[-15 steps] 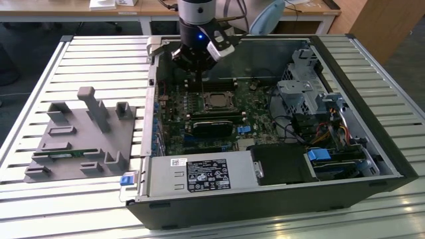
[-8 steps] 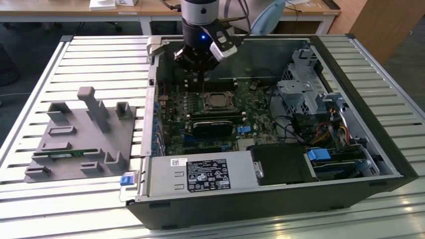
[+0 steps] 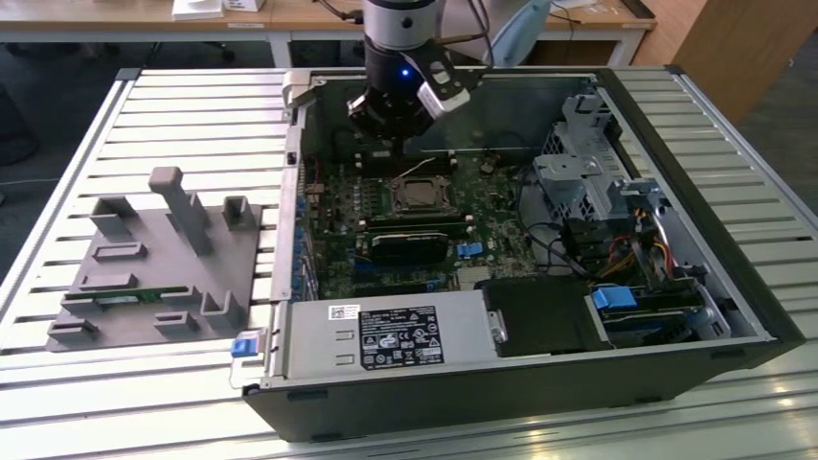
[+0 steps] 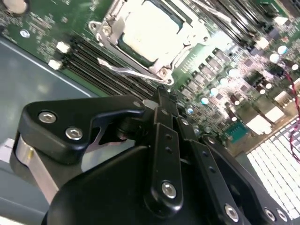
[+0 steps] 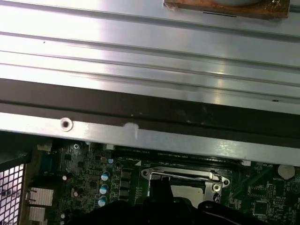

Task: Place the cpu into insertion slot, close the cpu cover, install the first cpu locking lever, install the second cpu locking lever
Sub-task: 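Install the first cpu locking lever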

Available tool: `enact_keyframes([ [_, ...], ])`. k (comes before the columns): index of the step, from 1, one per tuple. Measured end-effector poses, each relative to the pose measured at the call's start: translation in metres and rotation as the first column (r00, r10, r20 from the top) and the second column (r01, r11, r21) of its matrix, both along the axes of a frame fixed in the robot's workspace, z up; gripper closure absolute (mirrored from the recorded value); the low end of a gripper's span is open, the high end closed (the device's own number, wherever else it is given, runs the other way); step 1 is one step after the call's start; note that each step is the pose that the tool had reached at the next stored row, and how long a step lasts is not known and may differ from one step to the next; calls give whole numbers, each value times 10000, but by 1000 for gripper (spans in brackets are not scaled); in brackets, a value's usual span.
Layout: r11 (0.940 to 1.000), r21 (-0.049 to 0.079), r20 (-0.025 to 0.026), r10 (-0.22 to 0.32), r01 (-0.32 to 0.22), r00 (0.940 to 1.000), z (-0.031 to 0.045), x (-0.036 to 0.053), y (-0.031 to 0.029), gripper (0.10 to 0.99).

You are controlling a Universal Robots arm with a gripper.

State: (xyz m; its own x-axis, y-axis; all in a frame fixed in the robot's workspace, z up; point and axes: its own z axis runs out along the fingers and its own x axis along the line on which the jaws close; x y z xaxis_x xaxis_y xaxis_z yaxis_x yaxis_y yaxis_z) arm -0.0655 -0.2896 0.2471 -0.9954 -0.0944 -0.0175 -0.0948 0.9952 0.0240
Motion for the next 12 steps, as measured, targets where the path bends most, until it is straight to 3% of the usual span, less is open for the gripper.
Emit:
enact_keyframes([
  [5, 10000, 12, -4, -20, 20, 10000, -26, 125, 0, 980],
  [8, 9996, 265, -7, -58, 58, 10000, -47, 128, 1, 980],
  [12, 9995, 282, -8, -129, 129, 9999, -80, 159, 4, 980],
])
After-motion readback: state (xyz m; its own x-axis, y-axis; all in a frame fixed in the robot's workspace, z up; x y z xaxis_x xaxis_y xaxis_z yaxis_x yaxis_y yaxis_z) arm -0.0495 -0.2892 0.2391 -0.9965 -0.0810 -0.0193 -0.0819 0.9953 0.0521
